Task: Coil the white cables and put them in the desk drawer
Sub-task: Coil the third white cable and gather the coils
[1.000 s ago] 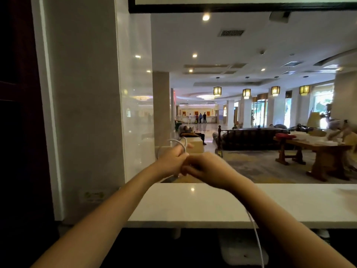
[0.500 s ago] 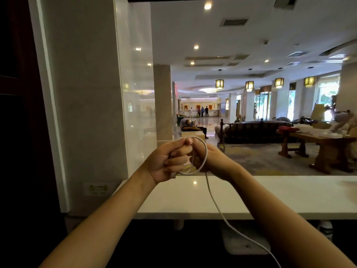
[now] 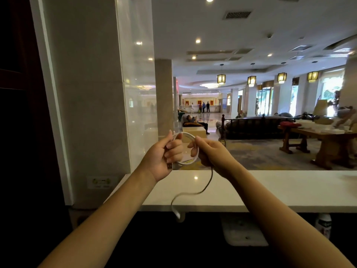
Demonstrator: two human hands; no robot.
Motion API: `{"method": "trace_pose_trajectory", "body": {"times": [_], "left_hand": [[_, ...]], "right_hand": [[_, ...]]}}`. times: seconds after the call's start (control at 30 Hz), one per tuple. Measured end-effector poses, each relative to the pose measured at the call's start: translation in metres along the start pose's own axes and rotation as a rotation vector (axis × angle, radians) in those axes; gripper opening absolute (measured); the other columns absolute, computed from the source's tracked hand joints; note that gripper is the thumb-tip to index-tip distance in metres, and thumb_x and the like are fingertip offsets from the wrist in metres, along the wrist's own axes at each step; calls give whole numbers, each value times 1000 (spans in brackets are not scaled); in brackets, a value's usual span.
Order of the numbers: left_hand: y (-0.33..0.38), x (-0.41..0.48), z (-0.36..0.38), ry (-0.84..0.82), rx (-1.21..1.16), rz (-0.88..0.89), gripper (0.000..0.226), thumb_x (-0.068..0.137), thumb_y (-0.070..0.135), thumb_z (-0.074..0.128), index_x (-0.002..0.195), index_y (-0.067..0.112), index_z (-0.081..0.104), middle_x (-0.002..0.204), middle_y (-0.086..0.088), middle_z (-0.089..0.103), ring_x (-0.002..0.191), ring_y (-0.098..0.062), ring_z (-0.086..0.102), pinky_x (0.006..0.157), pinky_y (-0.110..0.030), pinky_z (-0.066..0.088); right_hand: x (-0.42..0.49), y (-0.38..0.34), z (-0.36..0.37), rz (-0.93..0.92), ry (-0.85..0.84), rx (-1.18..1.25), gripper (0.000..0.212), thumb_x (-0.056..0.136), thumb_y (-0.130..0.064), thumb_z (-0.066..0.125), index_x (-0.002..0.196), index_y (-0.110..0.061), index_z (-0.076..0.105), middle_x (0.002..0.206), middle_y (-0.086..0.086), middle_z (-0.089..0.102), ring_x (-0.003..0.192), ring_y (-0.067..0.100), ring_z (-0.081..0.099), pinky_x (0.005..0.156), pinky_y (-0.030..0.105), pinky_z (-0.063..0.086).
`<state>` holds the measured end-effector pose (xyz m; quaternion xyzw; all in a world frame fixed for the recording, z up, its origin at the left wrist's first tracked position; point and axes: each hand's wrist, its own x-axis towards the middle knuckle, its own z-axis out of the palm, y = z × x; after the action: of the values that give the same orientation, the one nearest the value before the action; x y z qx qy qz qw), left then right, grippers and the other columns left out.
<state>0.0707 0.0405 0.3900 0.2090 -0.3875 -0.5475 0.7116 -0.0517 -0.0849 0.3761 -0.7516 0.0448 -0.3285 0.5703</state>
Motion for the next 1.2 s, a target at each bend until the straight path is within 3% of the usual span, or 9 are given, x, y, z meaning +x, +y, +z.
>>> {"method": "trace_pose_trajectory", "body": {"times": [0.2,0.33,0.43,0.5,0.57,0.77,0.93,1.07,1.2], "left_hand": [[10,9,-4,229,-76,230,32,99,22,28,89,4,53,55,4,39,39,-6,31,41,-17,28],[9,11,-15,494,578,414,18,100,16,31,100,19,49,68,1,39,50,-6,37,55,-20,34],[-1,4,-26,480,1233,344,21,99,28,31,118,30,41,82,4,47,65,-6,46,61,-20,41],[-14,-2,-33,314,1296,168,18,99,33,33,114,31,42,83,7,51,66,-5,50,58,-19,42],[-20,-8,-36,181,1043,7,21,99,32,33,102,19,50,70,-1,51,52,-8,46,50,-21,40],[-10,-20,-32,-35,333,-225,43,88,48,37,95,10,56,57,0,43,37,-5,34,36,-16,25],[-1,-26,-31,4,450,-127,25,90,24,45,83,12,67,53,3,41,36,-4,32,35,-14,23],[2,-27,-41,159,537,-80,23,96,17,42,80,10,57,54,3,40,38,-4,31,34,-13,26],[-1,-26,-46,179,524,-53,21,95,16,44,80,9,56,60,1,47,43,-6,37,38,-17,35]], "right_hand": [[-23,53,32,95,21,-449,31,98,-26,35,85,-20,62,47,-6,55,39,1,42,45,17,34],[-36,47,43,151,-259,-943,26,97,-29,38,105,-15,58,76,4,64,73,18,62,67,28,43],[-37,20,49,-129,-342,-1418,29,96,-35,42,105,-14,59,96,13,67,83,30,62,66,30,39],[-27,-12,49,-320,-231,-1364,21,93,-33,50,97,-17,62,88,3,68,69,13,57,64,24,37],[-11,-38,38,-362,-121,-1226,15,87,-32,60,92,-18,62,77,-9,59,61,-2,47,64,18,38],[6,-32,10,-249,-50,-888,13,88,-26,59,85,-14,62,72,-11,57,65,2,54,64,15,42],[-9,-6,17,33,-247,-320,32,97,-38,38,91,-21,65,61,-15,62,49,-1,47,49,10,38],[-11,-4,17,58,-263,-311,34,90,-37,54,100,-5,60,69,-8,62,48,0,41,46,12,35],[-11,4,19,77,-165,-339,11,92,-22,54,90,-12,58,71,-2,60,45,0,41,44,14,36]]}}
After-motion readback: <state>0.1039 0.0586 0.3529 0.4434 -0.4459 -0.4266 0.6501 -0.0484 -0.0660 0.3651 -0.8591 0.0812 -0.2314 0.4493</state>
